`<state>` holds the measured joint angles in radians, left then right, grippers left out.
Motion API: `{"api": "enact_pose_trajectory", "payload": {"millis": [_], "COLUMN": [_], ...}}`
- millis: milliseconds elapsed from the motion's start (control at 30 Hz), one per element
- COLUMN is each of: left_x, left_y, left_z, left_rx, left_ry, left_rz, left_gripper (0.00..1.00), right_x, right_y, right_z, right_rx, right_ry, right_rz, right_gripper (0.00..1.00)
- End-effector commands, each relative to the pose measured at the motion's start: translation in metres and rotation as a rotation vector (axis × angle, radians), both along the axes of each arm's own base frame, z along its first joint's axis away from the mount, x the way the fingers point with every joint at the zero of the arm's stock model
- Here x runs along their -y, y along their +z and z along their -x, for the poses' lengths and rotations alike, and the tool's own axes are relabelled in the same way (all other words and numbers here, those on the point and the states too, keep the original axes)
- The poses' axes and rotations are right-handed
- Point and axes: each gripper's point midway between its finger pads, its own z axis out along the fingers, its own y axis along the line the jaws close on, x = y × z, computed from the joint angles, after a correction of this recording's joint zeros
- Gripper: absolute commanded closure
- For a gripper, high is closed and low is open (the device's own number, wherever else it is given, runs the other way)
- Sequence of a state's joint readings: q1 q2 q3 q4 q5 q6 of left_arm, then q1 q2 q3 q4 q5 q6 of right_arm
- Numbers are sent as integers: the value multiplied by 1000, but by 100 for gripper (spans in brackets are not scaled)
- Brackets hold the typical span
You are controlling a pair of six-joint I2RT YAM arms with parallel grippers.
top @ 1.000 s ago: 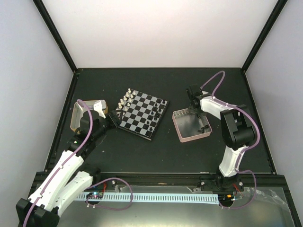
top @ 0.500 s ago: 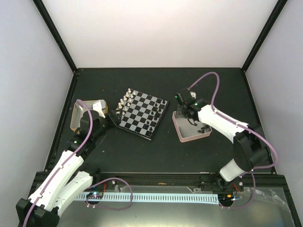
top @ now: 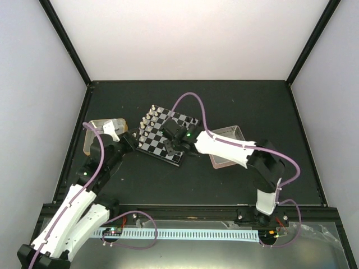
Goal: Set up the chess pieces on the board
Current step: Place the chess piece on the chessboard.
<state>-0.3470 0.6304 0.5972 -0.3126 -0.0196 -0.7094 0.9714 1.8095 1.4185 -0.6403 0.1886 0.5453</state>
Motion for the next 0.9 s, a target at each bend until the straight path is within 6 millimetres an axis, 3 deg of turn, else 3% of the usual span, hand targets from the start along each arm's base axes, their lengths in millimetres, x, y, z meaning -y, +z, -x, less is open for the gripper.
{"api": "enact_pose_trajectory", "payload": {"millis": [0,400,867], "left_x": [-15,-29,-32], "left_y": [8,9,10], "left_z": [2,7,9], "left_rx": [23,35,41], "left_ry": [71,142,157], "left_rz": [-3,1,-1], "left_gripper": [41,40,39], "right_x": [-21,-32,-29], "right_y": [-16,-57,-77], "right_z": [17,20,12], "right_rx": [-57,-119,-109], "right_ry": [133,184,154], "right_rz": [47,140,197], "right_gripper": [99,99,97]}}
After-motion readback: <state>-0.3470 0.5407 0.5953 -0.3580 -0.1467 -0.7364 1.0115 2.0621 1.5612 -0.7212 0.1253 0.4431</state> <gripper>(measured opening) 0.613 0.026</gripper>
